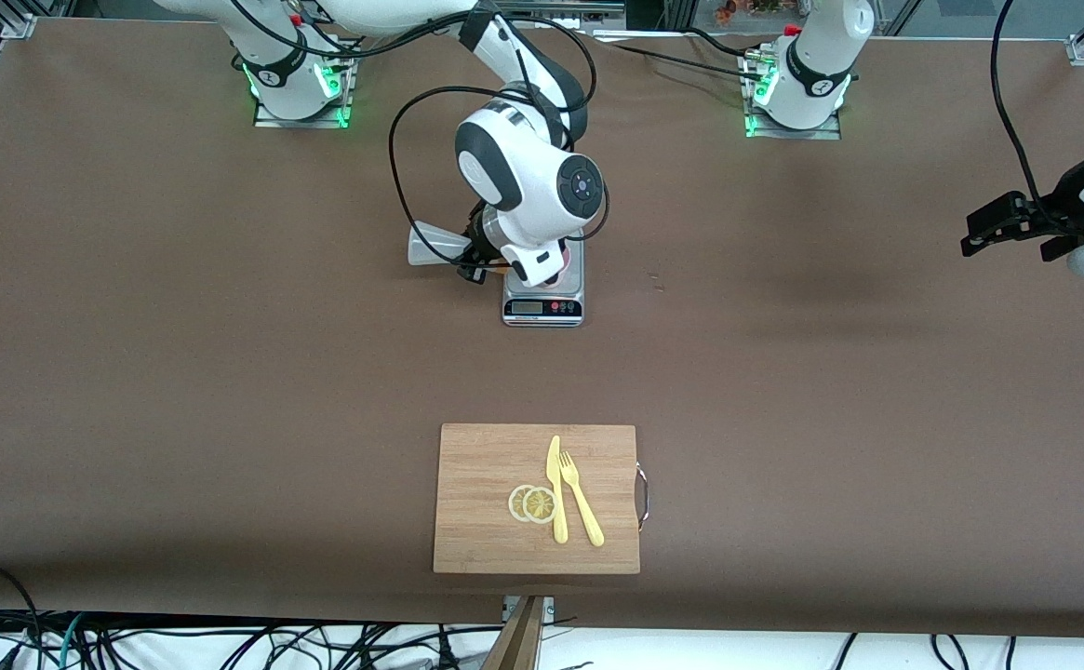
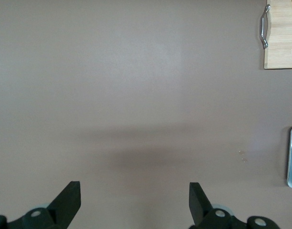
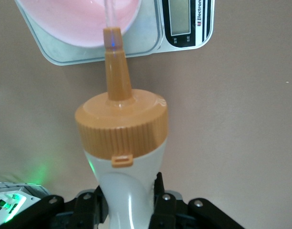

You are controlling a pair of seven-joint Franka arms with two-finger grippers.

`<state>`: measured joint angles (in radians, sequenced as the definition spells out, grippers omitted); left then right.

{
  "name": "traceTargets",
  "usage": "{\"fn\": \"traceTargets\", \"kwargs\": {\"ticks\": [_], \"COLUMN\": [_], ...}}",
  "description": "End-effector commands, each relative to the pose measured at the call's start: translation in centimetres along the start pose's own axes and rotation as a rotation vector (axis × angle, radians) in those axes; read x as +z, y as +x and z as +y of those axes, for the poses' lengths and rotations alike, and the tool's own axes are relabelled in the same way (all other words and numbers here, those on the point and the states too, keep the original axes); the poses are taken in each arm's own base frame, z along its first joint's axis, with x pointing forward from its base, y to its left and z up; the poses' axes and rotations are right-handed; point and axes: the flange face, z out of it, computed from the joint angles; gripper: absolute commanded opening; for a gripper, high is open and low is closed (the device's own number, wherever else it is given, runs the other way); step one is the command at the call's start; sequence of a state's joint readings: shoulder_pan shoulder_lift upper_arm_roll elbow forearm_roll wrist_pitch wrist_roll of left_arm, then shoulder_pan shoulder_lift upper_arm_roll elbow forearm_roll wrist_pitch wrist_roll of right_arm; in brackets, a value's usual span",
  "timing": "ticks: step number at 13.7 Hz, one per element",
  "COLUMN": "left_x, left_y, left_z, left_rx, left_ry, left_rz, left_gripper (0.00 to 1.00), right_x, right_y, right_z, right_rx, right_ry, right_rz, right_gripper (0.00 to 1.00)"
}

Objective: Add sauce to pink cup with both arms
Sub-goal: 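Tilt the bottle nozzle into the cup with the right gripper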

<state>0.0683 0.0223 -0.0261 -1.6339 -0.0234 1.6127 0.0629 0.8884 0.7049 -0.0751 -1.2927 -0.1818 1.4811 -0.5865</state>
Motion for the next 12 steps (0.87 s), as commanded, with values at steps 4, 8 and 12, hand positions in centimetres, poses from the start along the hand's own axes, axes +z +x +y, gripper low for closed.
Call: {"fn": "traceTargets", "kwargs": {"ticks": [4, 8, 12], "left_x": [-0.6, -0.5, -0.4], "left_y": [0.4, 0.5, 0.5], "left_z": [-0.1, 0.0, 0.3], "left_rx": [0.002, 0.003, -0.001], "left_ry": [-0.028, -0.028, -0.042], "left_rz": [0.015, 0.013, 0.014], "left_gripper": [1.00, 1.00, 1.00], "right_x": [-0.9, -0.9, -1.4], "right_y": [0.0, -0.1, -2.1], "right_z": [0.0, 0.0, 2.0], "right_rx": [0.014, 0.014, 0.045], "right_ry": [-0.018, -0.016, 0.062], "right_rz": [-0.018, -0.018, 0.058], "right_gripper": [0.09, 0.18, 0.23]}}
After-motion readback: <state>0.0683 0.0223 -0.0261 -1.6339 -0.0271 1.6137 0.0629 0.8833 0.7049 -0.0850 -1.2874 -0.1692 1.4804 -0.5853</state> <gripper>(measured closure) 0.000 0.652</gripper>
